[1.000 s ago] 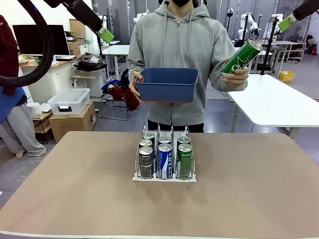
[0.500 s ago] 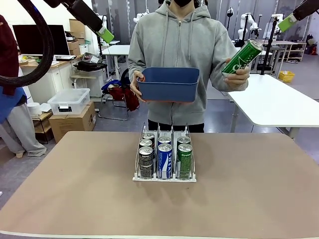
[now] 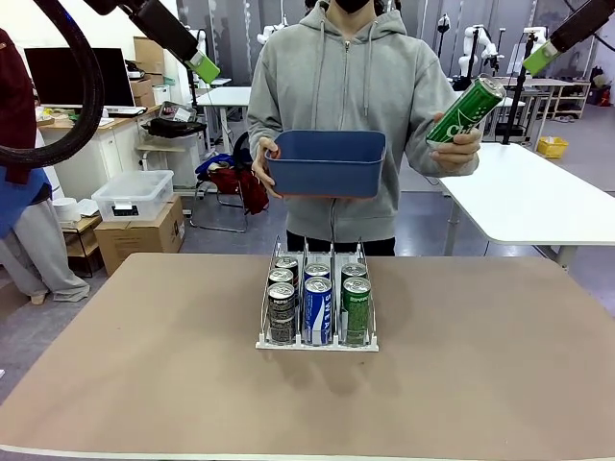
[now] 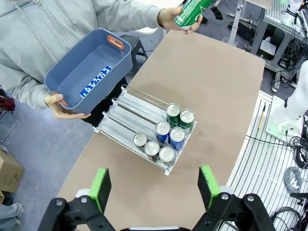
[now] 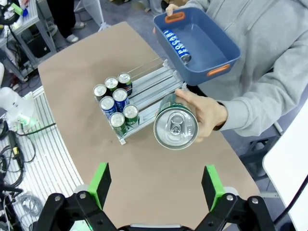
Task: Fill the beverage cans into the dispenser.
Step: Pick up the Sprite handed by the human.
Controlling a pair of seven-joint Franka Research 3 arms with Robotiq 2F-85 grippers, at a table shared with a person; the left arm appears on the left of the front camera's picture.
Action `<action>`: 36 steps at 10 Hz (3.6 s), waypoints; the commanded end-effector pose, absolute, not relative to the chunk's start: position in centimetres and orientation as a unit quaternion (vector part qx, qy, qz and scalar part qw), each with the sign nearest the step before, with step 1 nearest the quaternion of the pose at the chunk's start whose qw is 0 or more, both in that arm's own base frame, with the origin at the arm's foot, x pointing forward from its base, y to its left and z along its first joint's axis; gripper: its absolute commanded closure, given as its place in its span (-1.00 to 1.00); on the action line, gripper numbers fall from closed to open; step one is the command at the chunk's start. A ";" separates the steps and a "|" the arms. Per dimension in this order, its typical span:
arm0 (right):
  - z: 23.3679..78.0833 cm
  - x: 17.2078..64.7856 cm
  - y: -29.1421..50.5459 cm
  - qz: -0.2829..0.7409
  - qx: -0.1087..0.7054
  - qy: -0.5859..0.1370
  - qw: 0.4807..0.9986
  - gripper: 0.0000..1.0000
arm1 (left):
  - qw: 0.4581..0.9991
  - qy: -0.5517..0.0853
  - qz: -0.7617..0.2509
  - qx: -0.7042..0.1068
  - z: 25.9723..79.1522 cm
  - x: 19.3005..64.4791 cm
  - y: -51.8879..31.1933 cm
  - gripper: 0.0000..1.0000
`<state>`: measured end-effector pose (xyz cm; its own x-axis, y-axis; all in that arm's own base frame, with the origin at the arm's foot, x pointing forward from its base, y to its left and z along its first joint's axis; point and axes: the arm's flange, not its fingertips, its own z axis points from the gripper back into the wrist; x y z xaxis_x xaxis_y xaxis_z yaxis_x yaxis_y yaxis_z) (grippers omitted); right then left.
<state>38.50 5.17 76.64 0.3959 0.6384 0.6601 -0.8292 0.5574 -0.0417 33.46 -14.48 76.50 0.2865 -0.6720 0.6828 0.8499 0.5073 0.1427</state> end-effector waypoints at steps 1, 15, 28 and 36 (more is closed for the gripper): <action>77.2 40.0 5.0 0.461 0.165 -0.306 0.816 -1.00 | 0.793 -0.354 -0.479 -0.128 76.4 33.6 -14.2 -0.93; 72.6 46.3 9.1 0.487 0.179 -0.267 0.812 -1.00 | 0.793 -0.354 -0.479 -0.128 76.4 33.6 -14.2 -0.93; 72.3 46.6 9.3 0.457 0.161 -0.266 0.833 1.00 | 0.793 -0.354 -0.479 -0.128 76.4 33.6 -14.2 -0.93; 72.1 46.4 9.5 0.470 0.181 -0.281 0.817 0.98 | 0.793 -0.354 -0.479 -0.128 76.4 33.6 -14.2 -0.93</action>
